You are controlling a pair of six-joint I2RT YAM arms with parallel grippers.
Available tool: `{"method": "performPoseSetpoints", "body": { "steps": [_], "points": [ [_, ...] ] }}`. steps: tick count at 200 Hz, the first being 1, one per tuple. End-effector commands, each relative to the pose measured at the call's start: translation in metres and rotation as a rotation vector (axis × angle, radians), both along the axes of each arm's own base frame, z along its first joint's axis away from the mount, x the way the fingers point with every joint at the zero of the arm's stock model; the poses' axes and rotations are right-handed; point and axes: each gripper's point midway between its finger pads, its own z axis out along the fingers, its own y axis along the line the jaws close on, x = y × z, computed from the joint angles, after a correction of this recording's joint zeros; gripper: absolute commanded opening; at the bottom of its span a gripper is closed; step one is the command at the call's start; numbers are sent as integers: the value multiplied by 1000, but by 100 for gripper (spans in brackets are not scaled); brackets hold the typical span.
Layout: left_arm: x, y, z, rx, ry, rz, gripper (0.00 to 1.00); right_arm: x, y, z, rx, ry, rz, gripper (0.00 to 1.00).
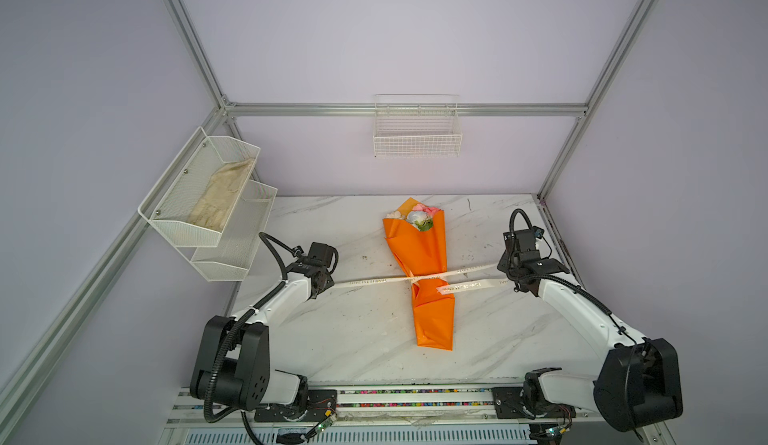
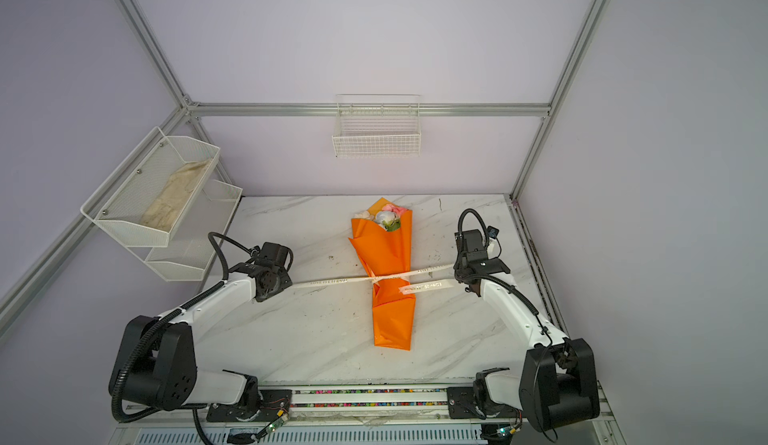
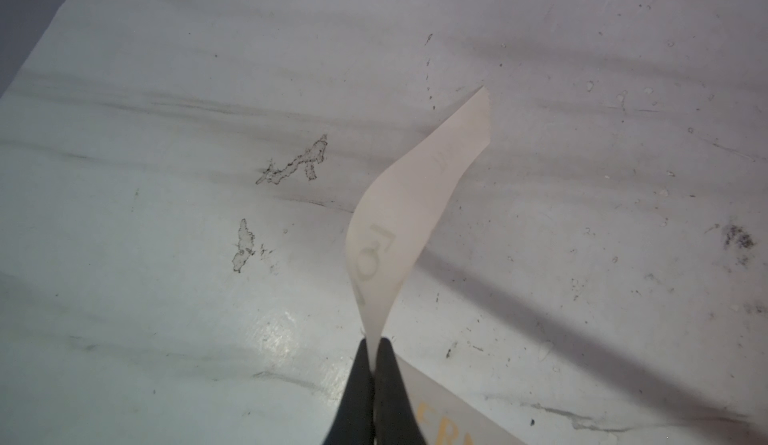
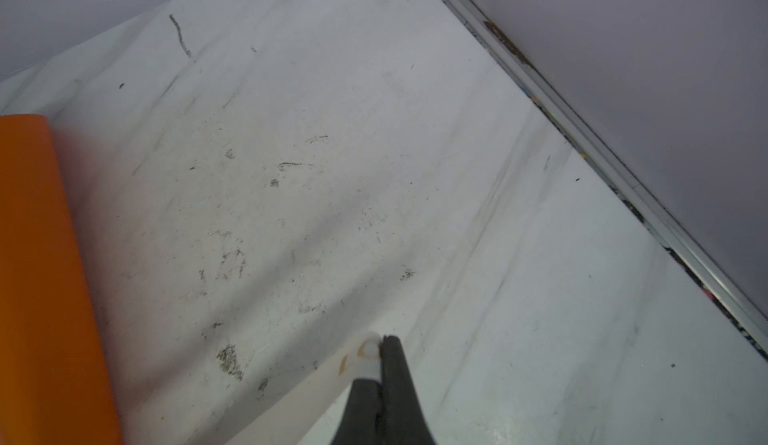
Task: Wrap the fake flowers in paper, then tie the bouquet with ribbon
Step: 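Pull both cream ribbon ends outward away from the bouquet with both grippers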
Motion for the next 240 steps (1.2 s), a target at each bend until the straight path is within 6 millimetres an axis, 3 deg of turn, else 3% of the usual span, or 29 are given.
{"method": "performPoseSetpoints", "body": {
  "steps": [1,39,60,101,132,188,240],
  "points": [
    [-15,20,-18,81,72,45,0,6,-26,21,-119,-2,-53,0],
    [-21,34,-28,155,148,47,0,15,-51,30,-198,7,-115,0],
    [-19,38,-30,144,162,61,0,24,-66,14,-202,53,-147,0],
    [-13,58,-18,129,131,117,0,31,-102,7,-202,40,-244,0],
    [-10,84,8,281,150,113,0,34,-117,13,-208,-6,-300,0],
    [-25,118,6,391,256,185,0,17,-141,14,-239,-37,-429,0],
    [-34,139,-3,497,364,227,0,3,-175,34,-286,-70,-545,0]
  ]
}}
